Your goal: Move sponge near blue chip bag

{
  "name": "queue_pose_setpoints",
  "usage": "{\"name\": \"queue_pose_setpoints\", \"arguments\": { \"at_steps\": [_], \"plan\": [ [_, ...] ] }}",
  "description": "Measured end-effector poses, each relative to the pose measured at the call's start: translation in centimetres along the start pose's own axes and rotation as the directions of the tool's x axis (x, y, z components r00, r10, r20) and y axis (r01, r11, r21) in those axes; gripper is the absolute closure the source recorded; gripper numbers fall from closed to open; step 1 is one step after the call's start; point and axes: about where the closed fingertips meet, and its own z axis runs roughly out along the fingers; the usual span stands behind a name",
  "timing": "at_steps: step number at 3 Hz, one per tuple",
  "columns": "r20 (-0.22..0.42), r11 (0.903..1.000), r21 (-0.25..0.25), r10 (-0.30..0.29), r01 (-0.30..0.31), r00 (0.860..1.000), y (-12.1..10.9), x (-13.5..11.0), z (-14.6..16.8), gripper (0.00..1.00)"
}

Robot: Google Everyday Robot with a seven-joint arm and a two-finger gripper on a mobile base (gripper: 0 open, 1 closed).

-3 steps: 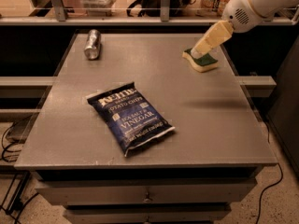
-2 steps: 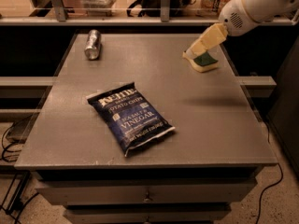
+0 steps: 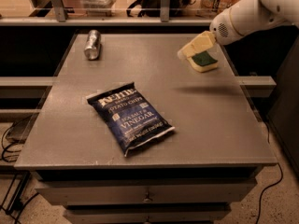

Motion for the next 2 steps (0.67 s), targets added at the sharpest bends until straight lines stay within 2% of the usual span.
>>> {"name": "queue_pose_setpoints", "arguments": {
  "at_steps": [2],
  "plan": [
    [-0.005,0.9965,0.026,0.08,-0.079,0.997,-2.9,2.3,4.3,0.0]
  ]
}}
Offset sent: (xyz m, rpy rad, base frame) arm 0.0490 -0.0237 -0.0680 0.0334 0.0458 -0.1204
